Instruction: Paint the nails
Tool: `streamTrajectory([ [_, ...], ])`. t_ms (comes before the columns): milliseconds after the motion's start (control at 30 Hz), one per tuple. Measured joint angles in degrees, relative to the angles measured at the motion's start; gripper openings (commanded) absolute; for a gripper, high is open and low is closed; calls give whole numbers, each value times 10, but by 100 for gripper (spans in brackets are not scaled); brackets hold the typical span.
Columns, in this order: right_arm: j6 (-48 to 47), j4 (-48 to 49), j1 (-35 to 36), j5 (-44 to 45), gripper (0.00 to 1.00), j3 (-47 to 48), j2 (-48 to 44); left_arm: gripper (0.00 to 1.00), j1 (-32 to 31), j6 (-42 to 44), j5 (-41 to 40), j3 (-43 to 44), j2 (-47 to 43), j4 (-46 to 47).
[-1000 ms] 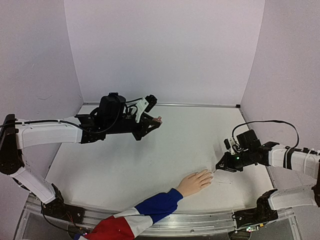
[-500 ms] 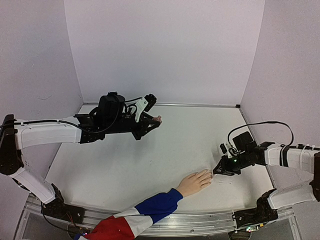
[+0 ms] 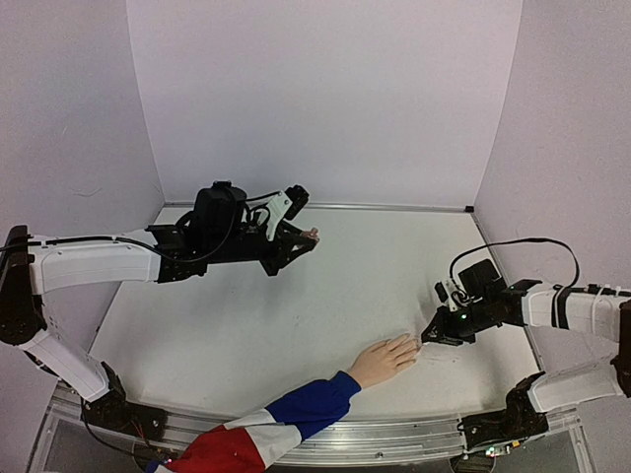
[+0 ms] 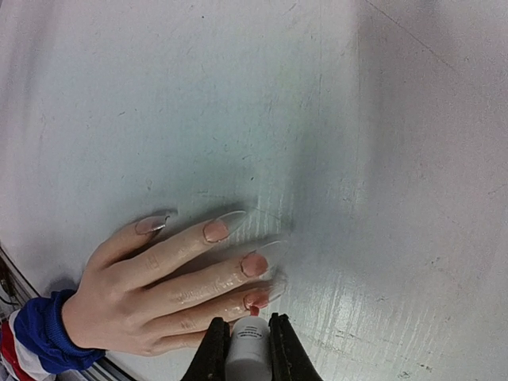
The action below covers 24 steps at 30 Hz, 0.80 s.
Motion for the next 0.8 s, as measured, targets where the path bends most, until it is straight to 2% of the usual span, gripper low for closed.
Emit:
streamTrajectory([
  [800, -3, 3, 0, -2, 0, 0, 8, 0, 0, 0, 1, 0, 0, 0],
])
